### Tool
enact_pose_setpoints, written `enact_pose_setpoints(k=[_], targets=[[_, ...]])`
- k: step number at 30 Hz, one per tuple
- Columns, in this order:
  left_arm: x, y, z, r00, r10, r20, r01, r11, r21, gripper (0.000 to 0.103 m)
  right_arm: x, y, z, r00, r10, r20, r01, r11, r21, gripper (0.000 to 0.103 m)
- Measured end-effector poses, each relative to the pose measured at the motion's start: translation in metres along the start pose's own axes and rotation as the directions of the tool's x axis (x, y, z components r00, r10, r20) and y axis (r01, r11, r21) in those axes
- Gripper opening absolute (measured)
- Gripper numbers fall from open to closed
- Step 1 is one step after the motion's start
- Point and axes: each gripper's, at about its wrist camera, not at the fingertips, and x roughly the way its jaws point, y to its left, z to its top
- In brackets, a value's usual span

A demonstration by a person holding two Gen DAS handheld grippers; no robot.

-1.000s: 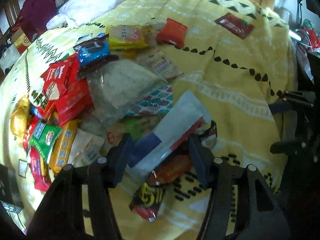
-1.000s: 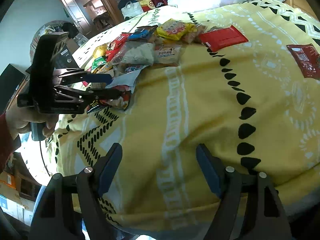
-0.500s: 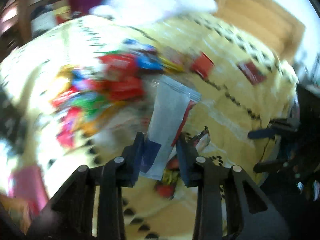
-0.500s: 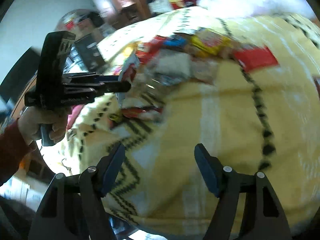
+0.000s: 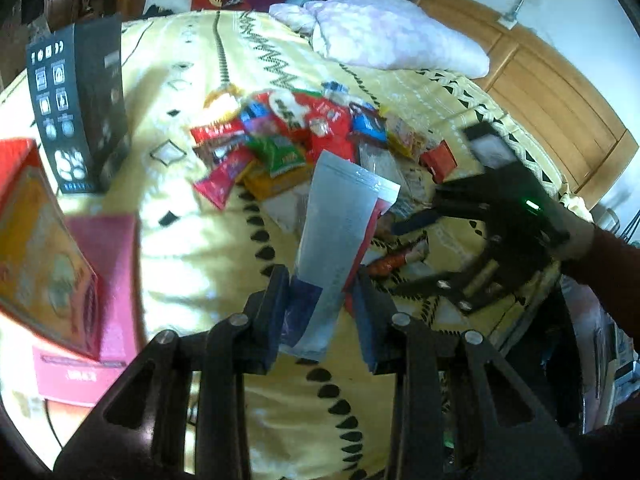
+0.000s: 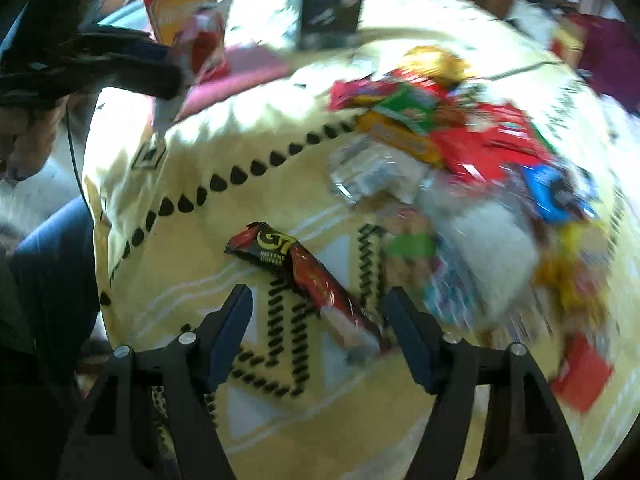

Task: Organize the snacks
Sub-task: 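Grasp a white-and-blue packet with the left tool while the right tool grasps a red coffee sachet, then carry the white packet and coffee sachet over the clear bowl and hold them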

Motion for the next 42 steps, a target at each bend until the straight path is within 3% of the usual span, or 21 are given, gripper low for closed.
enact_pose_setpoints(k=[3,6,10,14,19,22,27,31,34,38,42], targets=[[-0.002,0.001,-0.007,1.0,-0.005,-0.004,0.005,1.0,-0.019,0.032,0.024,-0.006,0.005,0.997,0.049,-0.056,-0.049,0.999,0.004,0.069],[-0.004,-0.003,-0.009,1.0,0.01,0.006,-0.01,1.0,-0.009,0.032,0.036,-0.004,-0.002,0.998,0.028,-0.05,-0.027,0.999,0.027,0.065],[-0.012,-0.006,-0.009,0.999,0.025,0.041,-0.025,1.0,0.006,0.032,0.024,-0.001,-0.017,0.999,-0.044,0.02,0.041,0.99,0.135,0.037],[-0.027,-0.007,-0.005,0.996,0.023,0.09,-0.023,1.0,-0.003,0.032,0.003,0.0,-0.041,0.992,-0.071,0.1,0.042,0.962,0.27,0.026],[-0.063,-0.003,0.005,0.981,0.052,0.186,-0.049,0.999,-0.017,0.032,-0.048,0.003,-0.053,0.955,-0.128,0.268,-0.001,0.901,0.434,0.024],[-0.09,0.006,0.015,0.961,0.098,0.26,-0.089,0.995,-0.046,0.032,-0.077,0.01,-0.04,0.919,-0.189,0.347,-0.004,0.874,0.486,0.024],[-0.142,0.036,0.027,0.901,0.238,0.362,-0.204,0.97,-0.131,0.032,-0.126,0.018,0.003,0.84,-0.281,0.464,-0.008,0.849,0.529,0.024],[-0.176,0.074,0.025,0.847,0.377,0.374,-0.304,0.922,-0.239,0.032,-0.146,0.027,0.057,0.804,-0.281,0.524,-0.027,0.863,0.505,0.024],[-0.2,0.106,0.018,0.804,0.472,0.361,-0.362,0.871,-0.332,0.032,-0.151,0.044,0.107,0.793,-0.234,0.562,-0.052,0.894,0.445,0.024],[-0.23,0.146,0.008,0.733,0.589,0.34,-0.443,0.793,-0.418,0.032,-0.151,0.077,0.182,0.785,-0.15,0.601,-0.08,0.938,0.338,0.024],[-0.252,0.176,-0.006,0.691,0.652,0.313,-0.471,0.734,-0.489,0.032,-0.14,0.115,0.246,0.787,-0.072,0.613,-0.106,0.963,0.249,0.024]])
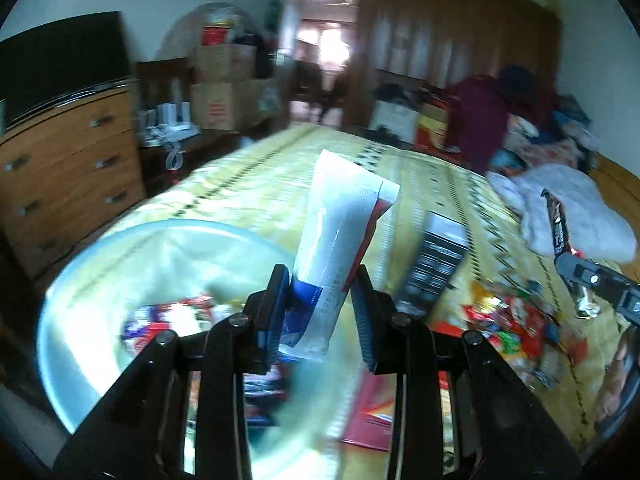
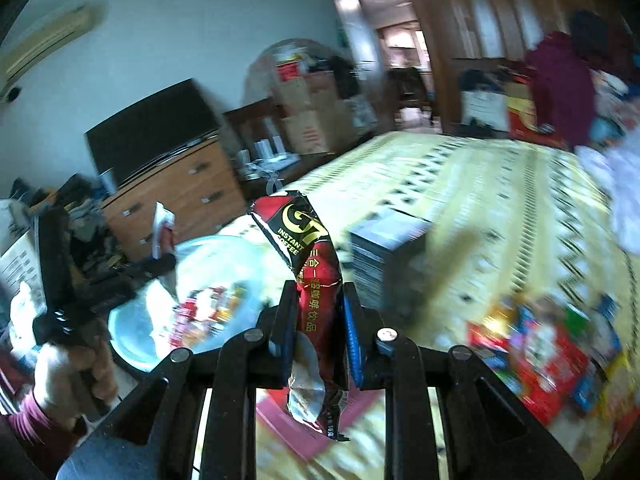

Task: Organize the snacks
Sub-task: 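Carry the white packet and coffee sachet over the clear bowl and hold them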

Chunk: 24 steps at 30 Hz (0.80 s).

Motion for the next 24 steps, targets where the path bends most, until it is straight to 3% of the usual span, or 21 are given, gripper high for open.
enact_pose_setpoints(k=[10,16,24], targets=[[0.006,0.062,0.004,0.996,0.094,-0.004,-0.094,0.991,-0.099,0.032,0.093,0.101,0.044,0.988,0.124,-0.091,-0.129,0.991,-0.044,0.024],[0.009,0.088,0.001,0.994,0.112,-0.02,-0.113,0.984,-0.141,0.032,0.14,0.136,0.052,0.975,0.155,-0.159,-0.163,0.986,-0.039,0.024],[0.012,0.108,-0.006,0.991,0.124,-0.043,-0.129,0.978,-0.166,0.032,0.181,0.154,0.044,0.955,0.189,-0.229,-0.192,0.981,0.009,0.024]])
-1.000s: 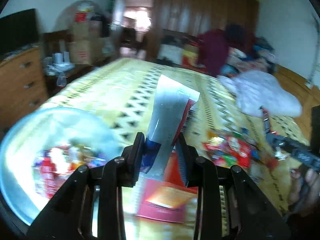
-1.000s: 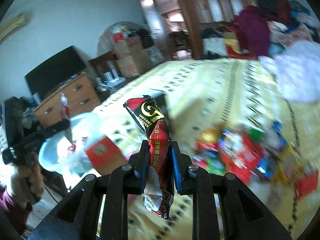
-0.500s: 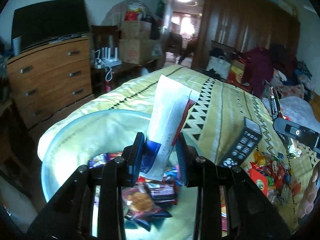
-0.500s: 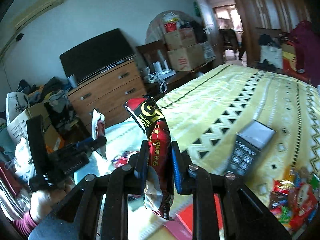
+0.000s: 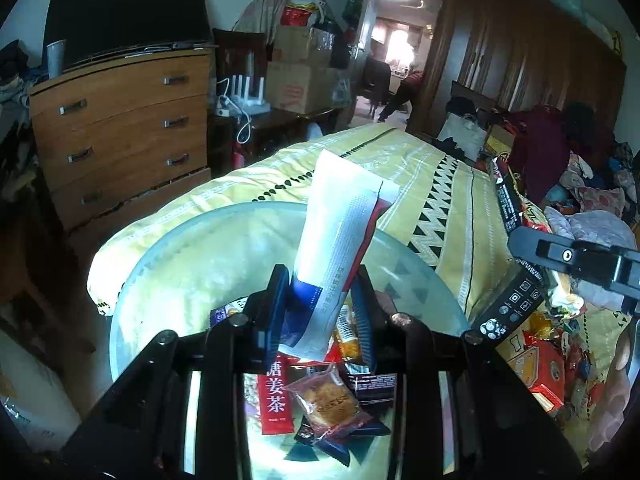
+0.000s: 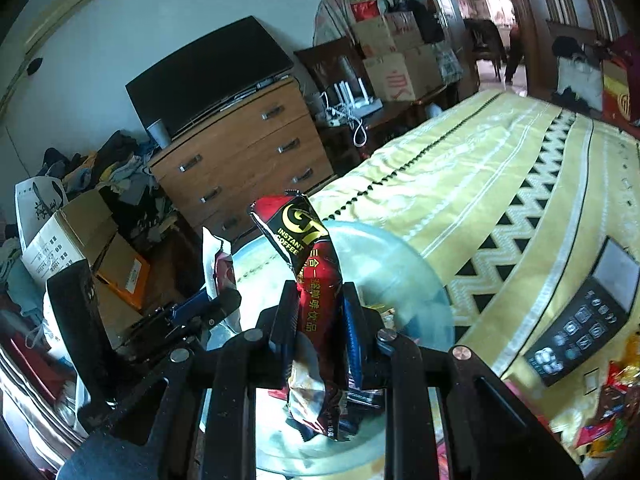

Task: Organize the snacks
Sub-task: 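Carry the white packet and coffee sachet over the clear bowl and hold them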

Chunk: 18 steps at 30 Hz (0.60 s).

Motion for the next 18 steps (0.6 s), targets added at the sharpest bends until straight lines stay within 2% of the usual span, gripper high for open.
enact_pose_setpoints(k=[18], targets=[[0.01,0.008,0.004,0.999,-0.012,-0.03,0.012,1.0,-0.009,0.032,0.019,0.0,0.003,1.0,-0.006,-0.027,0.007,1.0,0.029,0.024]])
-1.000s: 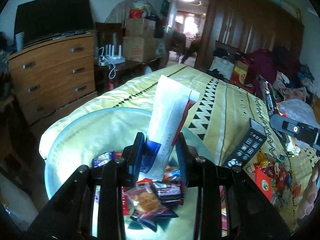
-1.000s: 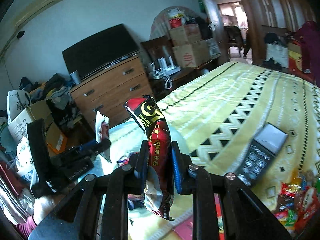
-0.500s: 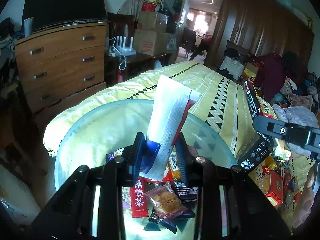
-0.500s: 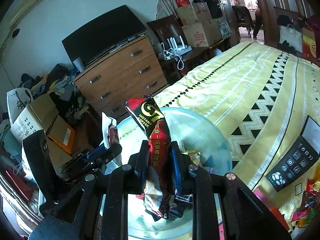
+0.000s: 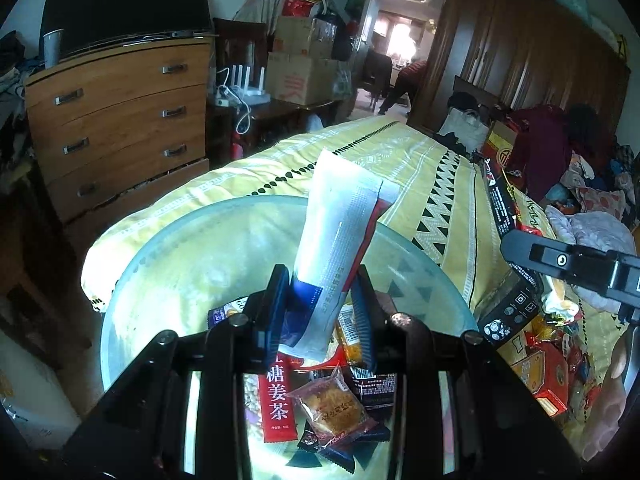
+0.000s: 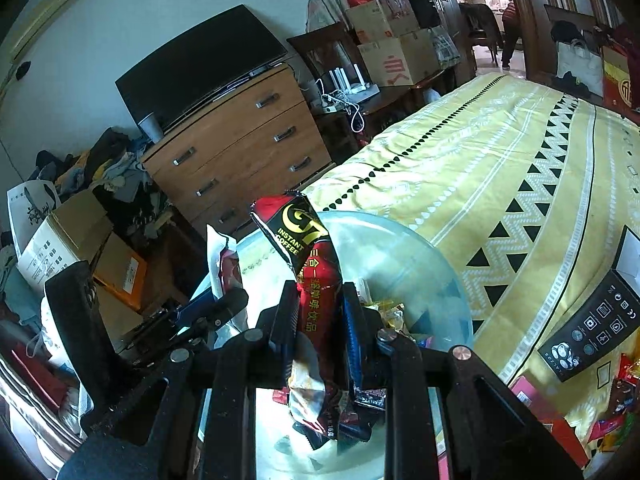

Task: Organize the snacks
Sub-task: 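Carry the white packet and coffee sachet over the clear bowl and hold them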

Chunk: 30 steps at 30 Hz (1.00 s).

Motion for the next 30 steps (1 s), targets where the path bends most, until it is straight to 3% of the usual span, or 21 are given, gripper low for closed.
enact_pose_setpoints(k=[20,30], targets=[[0.01,-0.005,0.0,1.0,0.005,-0.01,-0.005,1.0,0.013,0.032,0.004,-0.016,-0.001,1.0,-0.002,-0.008,0.002,1.0,0.023,0.024],[0.011,-0.005,0.0,1.0,0.003,-0.014,-0.003,1.0,0.016,0.032,0.009,-0.004,-0.004,1.0,-0.021,-0.014,0.021,1.0,-0.014,0.024]])
